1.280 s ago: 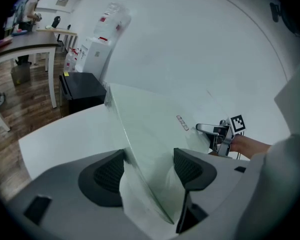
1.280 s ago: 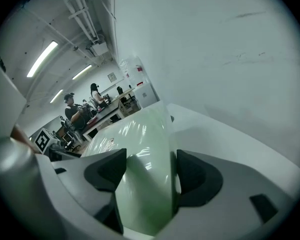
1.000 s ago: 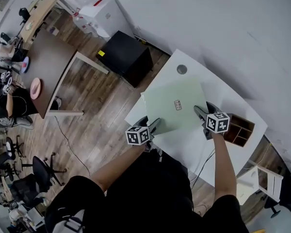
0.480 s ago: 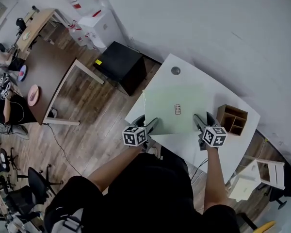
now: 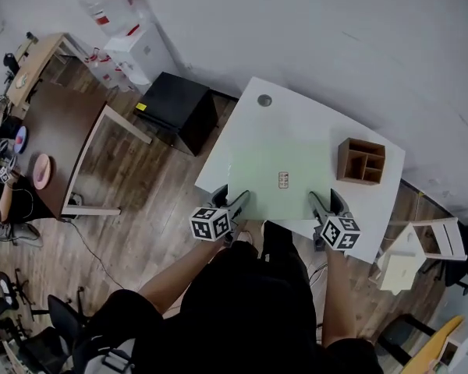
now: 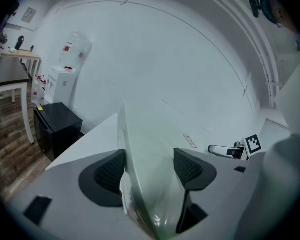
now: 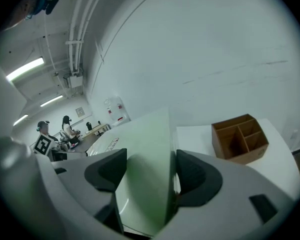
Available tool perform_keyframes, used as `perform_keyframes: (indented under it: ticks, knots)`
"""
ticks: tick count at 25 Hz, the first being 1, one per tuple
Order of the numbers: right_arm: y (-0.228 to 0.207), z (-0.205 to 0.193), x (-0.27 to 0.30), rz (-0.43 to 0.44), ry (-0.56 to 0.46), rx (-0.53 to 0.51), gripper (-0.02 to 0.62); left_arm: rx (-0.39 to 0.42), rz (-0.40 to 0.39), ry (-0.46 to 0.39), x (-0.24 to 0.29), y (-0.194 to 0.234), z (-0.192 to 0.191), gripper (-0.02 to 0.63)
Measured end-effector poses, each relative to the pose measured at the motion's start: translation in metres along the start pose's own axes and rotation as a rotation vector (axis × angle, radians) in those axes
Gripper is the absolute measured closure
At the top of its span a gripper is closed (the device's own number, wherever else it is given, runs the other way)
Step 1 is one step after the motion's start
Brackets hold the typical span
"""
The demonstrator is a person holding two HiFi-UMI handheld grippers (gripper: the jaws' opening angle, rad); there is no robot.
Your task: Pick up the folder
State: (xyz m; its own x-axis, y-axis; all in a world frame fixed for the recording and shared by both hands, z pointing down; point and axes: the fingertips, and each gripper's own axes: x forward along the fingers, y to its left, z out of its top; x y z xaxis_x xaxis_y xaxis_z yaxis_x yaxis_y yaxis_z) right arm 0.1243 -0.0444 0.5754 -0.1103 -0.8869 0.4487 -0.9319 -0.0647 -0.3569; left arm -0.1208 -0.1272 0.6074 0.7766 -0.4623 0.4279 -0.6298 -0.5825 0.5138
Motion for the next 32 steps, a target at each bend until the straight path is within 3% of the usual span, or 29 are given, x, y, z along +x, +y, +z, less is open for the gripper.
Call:
perform_keyframes:
  ticks: [6, 12, 32]
  knots:
    - [-0.013, -0.033, -0.068, -0.105, -0.06, 0.106, 0.279, 0.07, -0.063, 0.018, -0.004, -0.04, -0.015, 0.298]
    - [-0.031, -0.039, -0.121, -0.148, -0.137, 0.152, 0.279, 0.131, -0.109, -0.001, 0.002, -0.088, -0.016, 0.298]
    - [-0.146, 0.0, -0.273, -0.218, -0.285, 0.123, 0.279, 0.172, -0.151, -0.087, 0.047, -0.273, -0.042, 0.298]
